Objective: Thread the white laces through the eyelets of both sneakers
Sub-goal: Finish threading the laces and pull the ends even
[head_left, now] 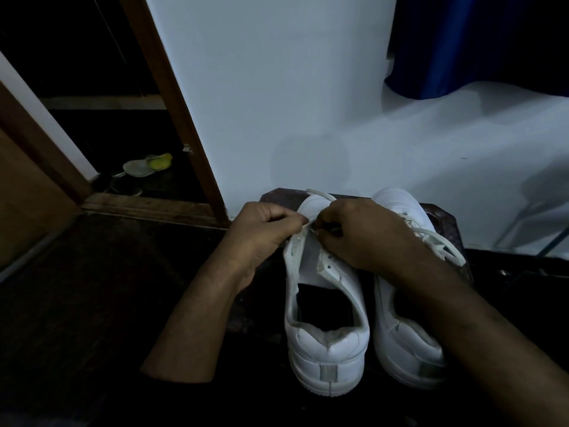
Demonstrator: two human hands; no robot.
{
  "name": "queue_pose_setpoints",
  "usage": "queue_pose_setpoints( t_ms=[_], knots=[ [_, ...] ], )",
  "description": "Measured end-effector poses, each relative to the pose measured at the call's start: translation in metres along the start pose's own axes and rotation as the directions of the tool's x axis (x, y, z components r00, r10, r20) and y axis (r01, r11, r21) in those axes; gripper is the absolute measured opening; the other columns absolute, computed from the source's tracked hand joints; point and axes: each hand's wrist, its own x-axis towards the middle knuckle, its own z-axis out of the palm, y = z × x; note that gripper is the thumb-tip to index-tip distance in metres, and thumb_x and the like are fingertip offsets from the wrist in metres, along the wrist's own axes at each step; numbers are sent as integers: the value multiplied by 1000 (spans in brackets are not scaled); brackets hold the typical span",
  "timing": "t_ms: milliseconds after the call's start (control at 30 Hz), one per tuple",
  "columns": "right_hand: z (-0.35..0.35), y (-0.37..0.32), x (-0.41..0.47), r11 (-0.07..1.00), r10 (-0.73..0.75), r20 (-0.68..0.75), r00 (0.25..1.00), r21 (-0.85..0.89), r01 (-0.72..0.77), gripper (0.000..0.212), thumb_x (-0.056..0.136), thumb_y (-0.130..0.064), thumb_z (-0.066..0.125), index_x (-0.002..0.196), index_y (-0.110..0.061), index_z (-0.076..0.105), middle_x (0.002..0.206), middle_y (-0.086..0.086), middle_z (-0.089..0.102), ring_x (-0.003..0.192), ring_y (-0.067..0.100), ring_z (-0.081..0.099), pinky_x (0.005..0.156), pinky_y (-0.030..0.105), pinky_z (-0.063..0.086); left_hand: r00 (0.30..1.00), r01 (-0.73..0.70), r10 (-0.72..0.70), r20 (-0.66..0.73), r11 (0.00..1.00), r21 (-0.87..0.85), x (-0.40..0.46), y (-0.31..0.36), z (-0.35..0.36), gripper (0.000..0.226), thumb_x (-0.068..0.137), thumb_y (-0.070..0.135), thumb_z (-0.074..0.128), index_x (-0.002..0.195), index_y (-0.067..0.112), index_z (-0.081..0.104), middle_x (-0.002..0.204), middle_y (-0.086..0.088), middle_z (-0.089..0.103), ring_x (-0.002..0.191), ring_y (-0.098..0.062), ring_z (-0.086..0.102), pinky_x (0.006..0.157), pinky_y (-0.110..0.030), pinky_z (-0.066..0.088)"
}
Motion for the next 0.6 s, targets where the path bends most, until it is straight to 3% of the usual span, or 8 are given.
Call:
queue_pose_setpoints(
  t_ms=[133,233,333,400,467,600],
  knots=[
    [1,7,3,995,-19,-34,999,99,22,14,88,-28,66,93,-29,79,84,-14,60,89,19,62,77,25,42,999,-48,49,-8,997,56,4,-4,1,11,96,9,69,95,3,79,90,-12,79,81,-15,72,74,-26,58],
    [1,11,4,988,-13,-48,999,152,20,10,89,-27,69,89,-28,79,82,-16,58,86,15,61,76,22,37,997,-74,74,-4,994,86,6,-8,1,8,95,8,71,97,3,78,91,-12,79,81,-13,72,74,-23,58],
    [-2,12,4,971,26,-34,999,240,-17,6,88,-29,73,87,-28,79,80,-18,60,75,-1,58,64,5,35,995,-104,104,13,991,86,5,-9,0,10,93,3,71,91,9,78,90,-9,79,80,-9,71,72,-18,57],
    [-3,12,3,956,56,-21,998,290,-48,4,87,-28,75,85,-28,79,80,-19,62,74,-7,58,64,1,37,992,-129,127,29,987,93,6,-9,-2,16,94,0,69,88,13,77,89,-8,78,81,-9,70,73,-18,56],
    [-2,11,3,949,63,-24,998,312,-52,3,84,-26,78,83,-29,79,79,-18,62,72,-8,57,64,1,37,989,-149,146,36,982,117,7,-11,-2,18,93,-5,68,89,11,77,91,-12,77,81,-11,69,75,-20,57],
    [-2,8,3,961,63,-64,996,273,-43,5,80,-25,82,81,-29,80,74,-19,61,70,-6,57,62,1,36,982,-188,187,24,959,213,11,-15,2,12,91,-2,71,89,8,76,90,-14,76,86,-29,72,84,-40,59]
  ],
)
